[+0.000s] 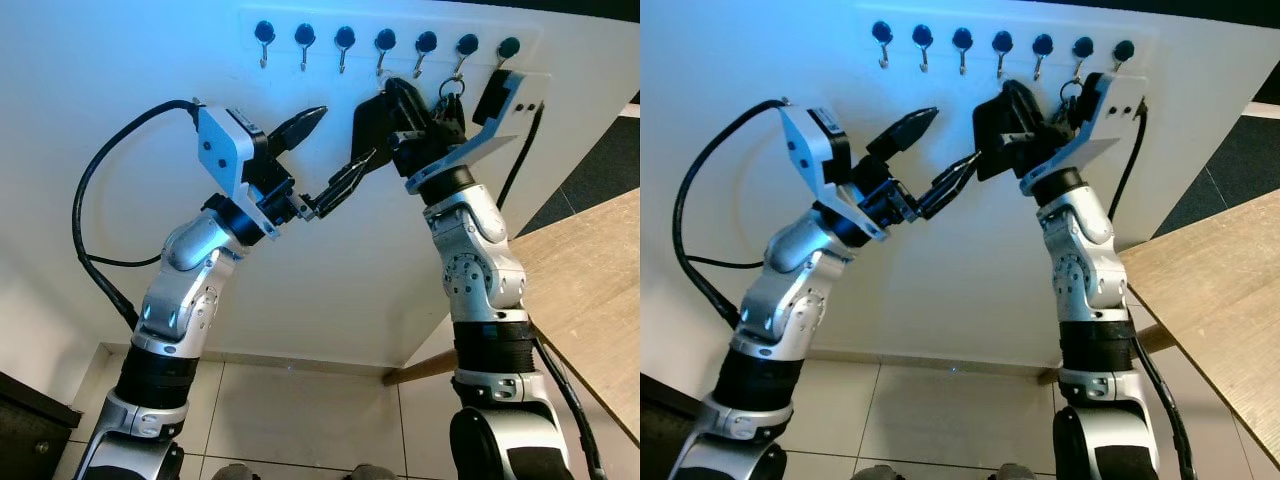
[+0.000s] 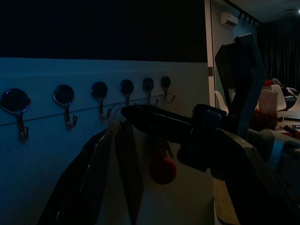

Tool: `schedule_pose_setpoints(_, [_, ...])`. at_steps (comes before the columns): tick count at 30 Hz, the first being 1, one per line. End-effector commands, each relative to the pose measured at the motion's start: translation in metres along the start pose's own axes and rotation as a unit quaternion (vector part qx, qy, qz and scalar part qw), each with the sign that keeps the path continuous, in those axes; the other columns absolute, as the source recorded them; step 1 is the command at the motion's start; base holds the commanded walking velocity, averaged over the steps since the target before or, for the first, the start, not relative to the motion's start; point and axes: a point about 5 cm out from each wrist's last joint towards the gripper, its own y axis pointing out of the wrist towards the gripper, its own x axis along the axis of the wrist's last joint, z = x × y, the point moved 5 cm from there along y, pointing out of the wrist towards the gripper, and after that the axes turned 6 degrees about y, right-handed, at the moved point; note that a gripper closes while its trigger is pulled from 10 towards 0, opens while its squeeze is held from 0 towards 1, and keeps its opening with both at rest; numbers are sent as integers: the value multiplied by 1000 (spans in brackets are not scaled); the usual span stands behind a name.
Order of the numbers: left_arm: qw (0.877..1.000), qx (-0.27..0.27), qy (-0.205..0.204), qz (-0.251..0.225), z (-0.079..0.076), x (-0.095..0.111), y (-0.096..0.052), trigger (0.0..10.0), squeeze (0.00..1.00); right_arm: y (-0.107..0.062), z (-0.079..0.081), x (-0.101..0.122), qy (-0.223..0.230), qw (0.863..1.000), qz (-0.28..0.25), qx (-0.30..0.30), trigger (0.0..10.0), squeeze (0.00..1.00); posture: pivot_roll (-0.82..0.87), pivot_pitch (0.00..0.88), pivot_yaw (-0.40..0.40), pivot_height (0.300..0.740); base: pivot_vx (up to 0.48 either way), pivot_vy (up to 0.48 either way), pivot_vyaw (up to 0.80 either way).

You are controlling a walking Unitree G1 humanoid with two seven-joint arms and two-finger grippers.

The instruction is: Hang keys on a hook

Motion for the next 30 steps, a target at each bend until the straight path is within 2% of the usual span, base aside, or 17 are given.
schedule_pose_setpoints(1, [1000,-6,0,-4,-2,2,4,10000,0,2,4,6,4,1000,-11,10,10000,0,52,90,-44,740,0,0,0])
schedule_pose_setpoints(11, [1000,-7,-1,-4,-2,2,5,10000,0,5,-2,8,-1,1000,-14,5,10000,0,52,90,-42,740,0,0,0])
schedule_pose_setpoints(30, [1000,-10,-1,-4,-3,2,5,10000,0,7,-22,8,-10,999,-19,-27,10000,0,55,89,-44,740,0,0,0])
